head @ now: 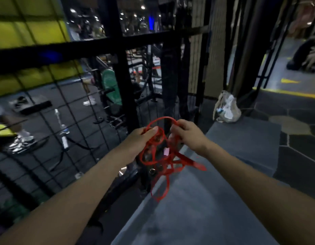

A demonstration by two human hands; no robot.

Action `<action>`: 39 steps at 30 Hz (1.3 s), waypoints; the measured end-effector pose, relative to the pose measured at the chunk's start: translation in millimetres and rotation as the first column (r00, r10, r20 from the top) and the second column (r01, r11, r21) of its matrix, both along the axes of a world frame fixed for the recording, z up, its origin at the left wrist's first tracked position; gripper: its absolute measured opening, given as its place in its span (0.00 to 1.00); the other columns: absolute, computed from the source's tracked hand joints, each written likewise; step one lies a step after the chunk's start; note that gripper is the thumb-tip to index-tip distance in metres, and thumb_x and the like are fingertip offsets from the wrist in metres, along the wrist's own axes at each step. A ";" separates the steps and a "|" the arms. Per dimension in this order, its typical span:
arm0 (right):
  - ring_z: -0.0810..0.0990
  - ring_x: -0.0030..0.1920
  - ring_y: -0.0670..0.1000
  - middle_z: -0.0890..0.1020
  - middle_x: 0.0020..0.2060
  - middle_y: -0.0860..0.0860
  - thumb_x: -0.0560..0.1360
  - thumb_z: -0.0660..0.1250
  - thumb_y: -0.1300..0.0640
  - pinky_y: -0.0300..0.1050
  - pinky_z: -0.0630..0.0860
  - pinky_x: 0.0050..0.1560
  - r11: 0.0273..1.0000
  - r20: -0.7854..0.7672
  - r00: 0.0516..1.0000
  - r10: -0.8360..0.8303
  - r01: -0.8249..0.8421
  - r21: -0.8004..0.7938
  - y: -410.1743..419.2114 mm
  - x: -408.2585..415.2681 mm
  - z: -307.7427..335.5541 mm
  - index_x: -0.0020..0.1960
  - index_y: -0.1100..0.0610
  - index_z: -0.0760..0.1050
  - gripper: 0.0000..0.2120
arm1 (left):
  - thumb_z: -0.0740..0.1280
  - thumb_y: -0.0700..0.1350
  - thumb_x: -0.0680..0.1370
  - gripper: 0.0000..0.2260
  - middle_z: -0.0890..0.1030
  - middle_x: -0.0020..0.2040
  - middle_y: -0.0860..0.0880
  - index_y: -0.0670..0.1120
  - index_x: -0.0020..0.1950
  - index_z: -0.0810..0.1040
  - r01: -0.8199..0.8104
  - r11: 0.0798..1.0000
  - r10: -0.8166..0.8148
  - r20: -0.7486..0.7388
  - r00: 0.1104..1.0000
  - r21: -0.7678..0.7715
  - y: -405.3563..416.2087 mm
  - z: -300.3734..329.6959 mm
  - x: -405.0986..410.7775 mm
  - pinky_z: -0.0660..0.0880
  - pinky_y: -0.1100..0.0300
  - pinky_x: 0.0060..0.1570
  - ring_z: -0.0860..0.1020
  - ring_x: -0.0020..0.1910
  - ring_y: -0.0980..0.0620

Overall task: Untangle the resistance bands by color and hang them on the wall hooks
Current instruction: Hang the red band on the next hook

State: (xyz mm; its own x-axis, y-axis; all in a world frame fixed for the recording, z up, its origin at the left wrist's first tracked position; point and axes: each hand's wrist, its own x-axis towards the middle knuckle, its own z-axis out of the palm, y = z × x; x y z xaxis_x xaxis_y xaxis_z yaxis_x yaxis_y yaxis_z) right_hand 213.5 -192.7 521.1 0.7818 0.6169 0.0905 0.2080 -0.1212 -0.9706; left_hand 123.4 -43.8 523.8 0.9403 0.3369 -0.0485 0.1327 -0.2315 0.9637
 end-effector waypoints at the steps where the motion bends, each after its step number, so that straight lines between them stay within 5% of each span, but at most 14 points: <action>1: 0.74 0.27 0.49 0.76 0.29 0.54 0.80 0.58 0.63 0.43 0.71 0.31 0.999 0.007 1.000 -0.018 0.018 0.033 4.5 -0.9 9.9 0.39 0.58 0.70 0.11 | 0.61 0.51 0.79 0.12 0.78 0.29 0.53 0.45 0.43 0.77 -0.018 0.999 0.019 -0.027 0.999 0.049 5.0 6.4 -5.3 0.70 0.63 0.28 0.74 0.27 0.56; 5: 0.69 0.23 0.43 0.72 0.26 0.51 0.78 0.61 0.61 0.38 0.66 0.29 0.991 0.063 0.994 -0.086 0.079 0.106 21.1 2.9 45.0 0.36 0.55 0.72 0.12 | 0.62 0.53 0.78 0.13 0.78 0.39 0.48 0.44 0.47 0.77 -0.047 0.966 0.075 -0.102 0.992 0.254 25.4 24.6 -21.3 0.71 0.65 0.27 0.74 0.33 0.53; 10: 0.71 0.28 0.46 0.73 0.27 0.48 0.77 0.64 0.57 0.39 0.64 0.29 0.935 0.527 0.849 0.026 0.166 -0.314 21.5 12.2 63.6 0.39 0.57 0.76 0.09 | 0.65 0.60 0.74 0.21 0.74 0.32 0.49 0.40 0.45 0.79 -0.140 0.836 0.235 -0.115 0.965 0.531 58.3 41.6 -37.1 0.66 0.60 0.30 0.71 0.30 0.53; 14: 0.74 0.35 0.52 0.76 0.31 0.52 0.78 0.62 0.55 0.42 0.67 0.34 0.875 0.577 0.803 -0.145 0.376 -0.304 13.7 24.8 70.0 0.41 0.57 0.76 0.09 | 0.68 0.62 0.71 0.18 0.77 0.45 0.50 0.51 0.51 0.74 -0.069 0.699 0.314 -0.219 0.924 0.712 83.2 46.5 -55.5 0.71 0.59 0.41 0.76 0.43 0.51; 18: 0.74 0.34 0.51 0.76 0.32 0.53 0.78 0.62 0.54 0.41 0.68 0.37 0.861 0.521 0.802 -0.292 0.457 -0.222 14.6 36.6 81.3 0.44 0.59 0.77 0.10 | 0.75 0.48 0.69 0.15 0.77 0.45 0.47 0.46 0.50 0.73 -0.078 0.775 0.279 -0.229 0.932 0.627 98.8 50.3 -58.5 0.73 0.58 0.45 0.76 0.46 0.48; 20: 0.74 0.33 0.49 0.75 0.31 0.51 0.78 0.62 0.53 0.40 0.67 0.35 0.879 0.534 0.809 -0.246 0.418 -0.228 21.5 35.2 83.8 0.43 0.58 0.77 0.10 | 0.73 0.44 0.71 0.12 0.76 0.40 0.48 0.44 0.51 0.76 -0.116 0.768 0.269 -0.152 0.951 0.630 94.9 57.1 -55.9 0.69 0.62 0.37 0.73 0.42 0.51; 24: 0.74 0.32 0.46 0.77 0.32 0.48 0.75 0.67 0.54 0.34 0.67 0.28 0.940 0.543 0.839 -0.034 0.211 -0.267 42.2 18.5 88.5 0.44 0.58 0.79 0.08 | 0.70 0.50 0.74 0.18 0.76 0.49 0.49 0.45 0.60 0.75 -0.158 0.762 0.240 -0.048 0.970 0.628 82.7 70.9 -43.8 0.68 0.63 0.37 0.74 0.44 0.53; 30: 0.73 0.33 0.44 0.78 0.33 0.48 0.72 0.70 0.57 0.36 0.67 0.34 0.990 0.574 0.810 0.116 -0.046 -0.136 73.7 -11.2 116.3 0.40 0.56 0.80 0.03 | 0.74 0.46 0.70 0.23 0.77 0.59 0.51 0.49 0.63 0.72 0.035 0.941 -0.030 -0.021 0.999 0.336 59.9 91.6 -33.7 0.69 0.64 0.56 0.74 0.59 0.54; 34: 0.75 0.34 0.45 0.79 0.32 0.49 0.67 0.74 0.61 0.39 0.71 0.37 0.985 0.607 0.777 0.166 -0.097 -0.144 85.3 -16.2 134.6 0.38 0.57 0.80 0.03 | 0.67 0.41 0.76 0.04 0.80 0.45 0.50 0.46 0.50 0.77 0.020 0.981 -0.041 0.105 0.994 0.191 51.8 100.8 -37.2 0.74 0.61 0.53 0.78 0.48 0.53; 39: 0.73 0.33 0.49 0.77 0.32 0.54 0.71 0.71 0.61 0.42 0.69 0.37 0.978 0.514 0.832 0.208 -0.177 -0.109 86.5 -12.4 144.6 0.38 0.59 0.78 0.05 | 0.65 0.39 0.77 0.03 0.76 0.38 0.51 0.46 0.44 0.76 -0.130 0.989 0.101 0.297 0.949 0.078 66.7 132.0 -46.0 0.75 0.68 0.38 0.75 0.38 0.56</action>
State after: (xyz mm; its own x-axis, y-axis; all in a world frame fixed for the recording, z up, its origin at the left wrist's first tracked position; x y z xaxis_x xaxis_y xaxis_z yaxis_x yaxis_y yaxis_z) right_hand 201.1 -106.1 665.7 0.4936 0.7660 0.4117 0.7050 -0.0753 -0.7053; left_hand 77.4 22.9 655.7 0.8629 0.4336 0.2594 -0.1195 -0.3237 0.9386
